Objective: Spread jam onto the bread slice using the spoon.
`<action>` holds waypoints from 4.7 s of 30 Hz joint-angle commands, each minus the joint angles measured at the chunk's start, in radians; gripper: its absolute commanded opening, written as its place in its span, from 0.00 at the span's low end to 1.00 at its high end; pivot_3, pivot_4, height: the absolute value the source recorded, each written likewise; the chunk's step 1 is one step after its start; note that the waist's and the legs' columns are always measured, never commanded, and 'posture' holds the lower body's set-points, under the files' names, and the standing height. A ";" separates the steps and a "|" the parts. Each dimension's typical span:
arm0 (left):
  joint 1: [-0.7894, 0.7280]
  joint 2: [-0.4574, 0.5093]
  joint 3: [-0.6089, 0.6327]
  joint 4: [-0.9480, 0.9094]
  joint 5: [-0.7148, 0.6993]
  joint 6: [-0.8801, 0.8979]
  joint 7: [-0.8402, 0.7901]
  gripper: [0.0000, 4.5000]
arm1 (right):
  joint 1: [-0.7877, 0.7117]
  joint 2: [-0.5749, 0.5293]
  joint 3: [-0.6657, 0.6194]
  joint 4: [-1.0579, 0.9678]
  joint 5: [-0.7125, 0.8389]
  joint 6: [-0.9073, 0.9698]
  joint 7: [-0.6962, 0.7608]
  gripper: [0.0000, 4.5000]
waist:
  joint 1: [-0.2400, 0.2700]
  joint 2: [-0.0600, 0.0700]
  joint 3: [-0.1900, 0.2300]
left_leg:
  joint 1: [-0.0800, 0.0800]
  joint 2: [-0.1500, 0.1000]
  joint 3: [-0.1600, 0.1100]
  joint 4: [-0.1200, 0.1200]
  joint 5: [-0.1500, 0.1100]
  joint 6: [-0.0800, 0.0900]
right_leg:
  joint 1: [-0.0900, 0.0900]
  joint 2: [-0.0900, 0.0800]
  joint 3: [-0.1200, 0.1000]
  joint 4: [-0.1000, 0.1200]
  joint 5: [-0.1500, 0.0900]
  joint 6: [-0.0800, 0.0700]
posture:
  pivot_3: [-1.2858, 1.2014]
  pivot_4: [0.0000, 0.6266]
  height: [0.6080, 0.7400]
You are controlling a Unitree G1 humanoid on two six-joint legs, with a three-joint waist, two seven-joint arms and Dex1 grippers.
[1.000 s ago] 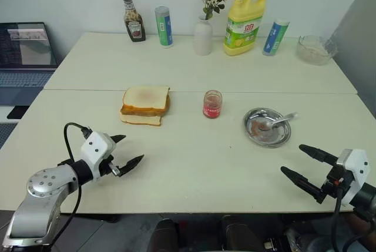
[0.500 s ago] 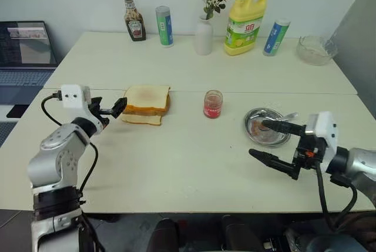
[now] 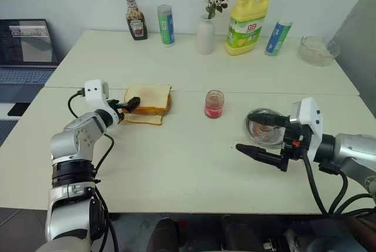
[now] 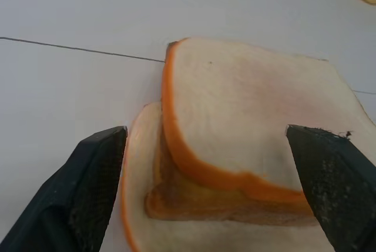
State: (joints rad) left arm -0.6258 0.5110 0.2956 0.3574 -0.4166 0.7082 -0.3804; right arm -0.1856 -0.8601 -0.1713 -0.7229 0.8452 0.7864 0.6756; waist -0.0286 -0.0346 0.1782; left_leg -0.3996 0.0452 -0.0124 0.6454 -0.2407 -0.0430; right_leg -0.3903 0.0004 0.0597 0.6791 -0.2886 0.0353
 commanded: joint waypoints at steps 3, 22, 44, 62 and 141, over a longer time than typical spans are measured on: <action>-0.061 -0.002 -0.017 0.034 0.022 -0.043 -0.009 1.00 | -0.016 -0.003 -0.026 -0.033 0.021 0.001 -0.019 0.99 | 0.000 0.000 0.000 | 0.000 0.000 0.000 0.000 0.000 0.000 | 0.000 0.000 0.000 0.000 0.000 0.000 | 0.52 0.24 1.00; -0.066 -0.009 -0.022 0.033 0.035 -0.042 -0.012 0.01 | -0.029 -0.009 -0.019 -0.021 0.023 0.006 -0.025 1.00 | 0.000 0.000 0.000 | 0.000 0.000 -0.001 0.000 0.000 0.000 | 0.000 0.000 -0.001 0.000 0.000 0.000 | 0.52 0.24 1.00; 0.209 0.157 0.065 -0.590 -0.638 0.529 -0.387 0.01 | 0.195 -0.126 -0.213 -0.015 0.074 0.035 0.104 1.00 | -0.001 0.000 0.000 | 0.000 0.000 -0.003 0.000 0.000 0.000 | 0.001 0.000 -0.003 0.001 -0.003 0.003 | 0.52 0.24 1.00; 0.022 0.137 -0.579 -0.257 -0.052 -0.068 -0.734 0.01 | 0.397 -0.134 -0.287 -0.153 0.119 0.065 0.105 1.00 | 0.003 0.000 0.000 | 0.000 0.000 -0.001 0.000 0.000 0.000 | 0.001 0.001 -0.001 -0.001 -0.004 0.002 | 0.52 0.24 1.00; 0.179 0.260 -0.429 -0.878 -0.074 -0.194 -0.726 0.99 | -0.301 0.352 -0.292 1.206 -0.146 -0.142 -0.113 1.00 | -0.004 0.004 0.001 | 0.003 0.001 0.008 0.000 0.000 0.000 | 0.000 0.003 0.008 0.001 -0.002 -0.001 | 0.52 0.24 1.00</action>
State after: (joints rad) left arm -0.4427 0.7711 -0.1343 -0.5108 -0.4966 0.5352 -1.1049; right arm -0.4655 -0.5019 -0.4632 0.4803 0.6975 0.6573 0.5379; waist -0.0330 -0.0301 0.1792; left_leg -0.3962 0.0466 -0.0043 0.6449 -0.2407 -0.0425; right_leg -0.3905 0.0029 0.0679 0.6797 -0.2905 0.0339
